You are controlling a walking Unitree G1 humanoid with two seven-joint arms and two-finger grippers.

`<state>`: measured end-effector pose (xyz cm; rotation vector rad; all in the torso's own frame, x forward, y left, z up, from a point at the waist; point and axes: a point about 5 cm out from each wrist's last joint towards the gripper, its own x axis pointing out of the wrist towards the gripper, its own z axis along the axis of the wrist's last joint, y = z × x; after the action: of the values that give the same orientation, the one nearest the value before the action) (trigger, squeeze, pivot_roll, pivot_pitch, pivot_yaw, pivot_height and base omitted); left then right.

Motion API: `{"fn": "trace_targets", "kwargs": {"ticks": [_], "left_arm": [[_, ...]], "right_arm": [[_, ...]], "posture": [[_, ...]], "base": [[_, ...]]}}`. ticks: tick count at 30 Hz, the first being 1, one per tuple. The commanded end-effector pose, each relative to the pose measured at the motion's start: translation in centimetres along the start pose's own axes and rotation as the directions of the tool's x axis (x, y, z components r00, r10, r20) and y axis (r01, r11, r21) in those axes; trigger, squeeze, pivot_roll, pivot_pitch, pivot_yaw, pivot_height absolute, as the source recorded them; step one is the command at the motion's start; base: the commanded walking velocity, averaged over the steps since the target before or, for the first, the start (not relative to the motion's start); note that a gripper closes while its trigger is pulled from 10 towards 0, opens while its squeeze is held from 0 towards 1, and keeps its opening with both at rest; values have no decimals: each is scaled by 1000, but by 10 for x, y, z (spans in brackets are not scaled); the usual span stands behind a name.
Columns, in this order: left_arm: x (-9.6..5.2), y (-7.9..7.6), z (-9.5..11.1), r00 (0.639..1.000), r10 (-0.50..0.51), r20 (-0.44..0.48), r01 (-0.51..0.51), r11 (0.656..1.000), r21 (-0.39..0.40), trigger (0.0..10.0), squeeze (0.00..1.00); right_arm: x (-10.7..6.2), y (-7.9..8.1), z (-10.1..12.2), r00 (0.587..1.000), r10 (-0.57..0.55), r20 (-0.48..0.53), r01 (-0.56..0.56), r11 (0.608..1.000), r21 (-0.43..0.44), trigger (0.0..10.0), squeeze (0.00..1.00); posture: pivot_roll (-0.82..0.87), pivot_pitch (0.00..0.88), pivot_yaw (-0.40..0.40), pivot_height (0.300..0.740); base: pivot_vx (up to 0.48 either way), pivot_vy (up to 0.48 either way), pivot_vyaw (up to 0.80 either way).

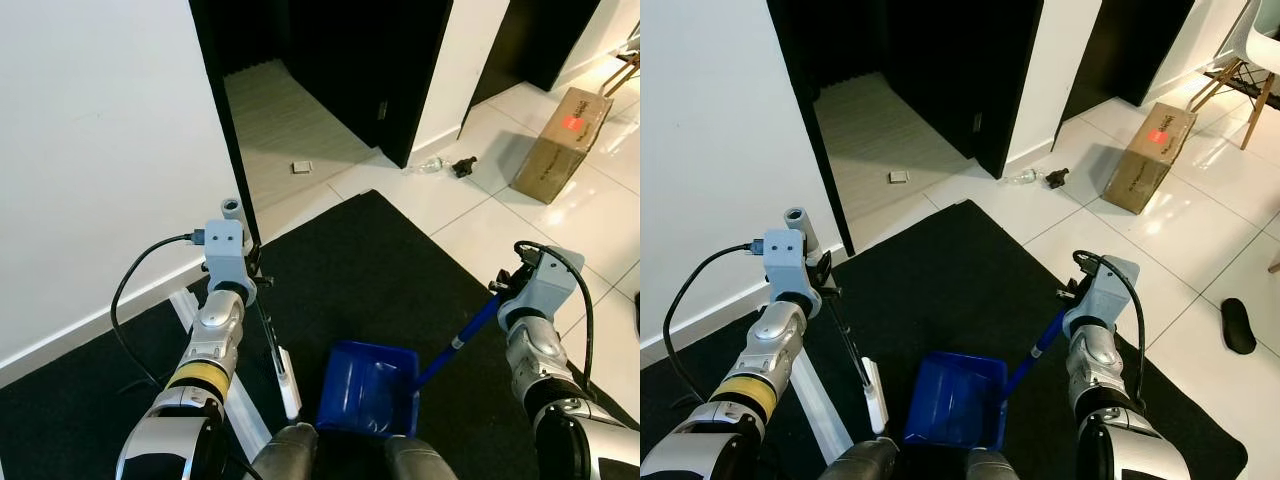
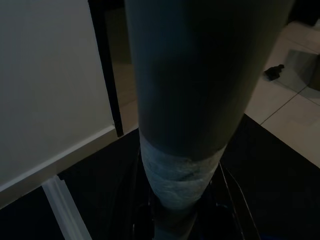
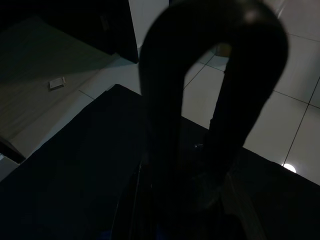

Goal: Sweep floor

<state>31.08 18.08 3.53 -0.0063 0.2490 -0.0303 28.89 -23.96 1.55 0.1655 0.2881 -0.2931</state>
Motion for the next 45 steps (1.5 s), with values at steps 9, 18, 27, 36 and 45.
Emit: {"fn": "trace_targets", "kwargs": {"ticks": [9, 18, 27, 36, 45], "left_arm": [[2, -9, 6, 999, -37, 38, 37, 999, 18, 10000, 0], [0, -3, 10, 996, -48, 75, 45, 998, 50, 10000, 0], [-3, -5, 18, 984, -96, 148, 94, 995, 20, 10000, 0], [-4, -13, 22, 970, -152, 188, 147, 988, 39, 10000, 0], [-4, -14, 22, 969, -164, 187, 159, 987, 38, 10000, 0]], "right_arm": [[-1, -9, 2, 999, -33, 11, 32, 999, 34, 10000, 0], [-2, -16, 3, 998, -65, 16, 65, 998, 16, 10000, 0], [-2, -18, 4, 998, -59, 18, 59, 998, 10, 10000, 0], [-1, -16, 5, 998, -59, 23, 59, 998, 10, 10000, 0], [0, -16, 6, 998, -61, 28, 61, 998, 8, 10000, 0]], "posture": [[53, 0, -8, 740], [51, 0, -7, 740], [49, 0, -14, 740], [47, 0, -13, 740], [44, 0, -12, 740]], "base": [[0, 0, -711], [0, 0, -607], [0, 0, 0], [341, 0, 0], [472, 0, 0]]}}
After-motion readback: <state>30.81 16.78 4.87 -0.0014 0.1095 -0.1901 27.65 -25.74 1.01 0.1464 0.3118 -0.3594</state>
